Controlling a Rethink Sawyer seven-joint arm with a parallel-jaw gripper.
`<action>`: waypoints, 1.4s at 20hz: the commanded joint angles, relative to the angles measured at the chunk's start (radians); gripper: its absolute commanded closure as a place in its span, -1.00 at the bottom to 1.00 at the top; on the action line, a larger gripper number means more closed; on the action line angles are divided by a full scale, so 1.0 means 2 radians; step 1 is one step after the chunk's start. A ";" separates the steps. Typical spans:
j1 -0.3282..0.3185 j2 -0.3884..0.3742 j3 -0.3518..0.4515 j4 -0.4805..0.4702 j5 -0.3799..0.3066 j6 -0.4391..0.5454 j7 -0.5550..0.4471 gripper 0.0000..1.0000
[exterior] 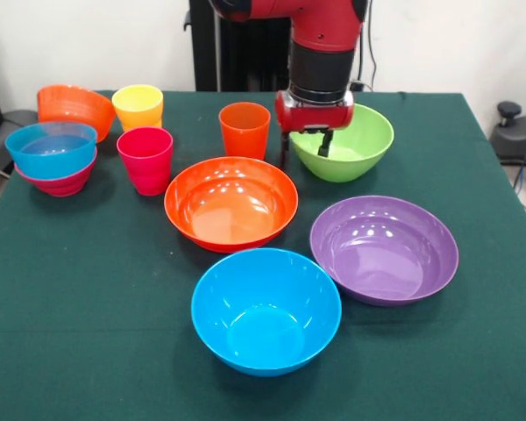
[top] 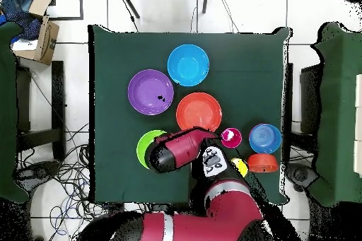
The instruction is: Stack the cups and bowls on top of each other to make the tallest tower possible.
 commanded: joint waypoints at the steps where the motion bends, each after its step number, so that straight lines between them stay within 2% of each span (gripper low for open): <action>1: 0.012 0.029 0.046 -0.044 0.023 -0.014 0.039 -1.00; 2: 0.012 0.029 0.045 -0.043 0.026 -0.017 0.044 -1.00; 3: 0.022 0.028 0.032 -0.045 0.022 -0.031 0.051 1.00; 7: 0.000 0.021 0.057 -0.035 0.028 0.006 0.023 1.00; 19: -0.024 0.007 0.076 -0.017 0.022 0.021 0.000 1.00; 24: -0.073 -0.038 0.118 0.017 0.038 0.051 -0.029 1.00; 28: -0.119 -0.076 0.163 0.035 0.063 0.088 -0.053 1.00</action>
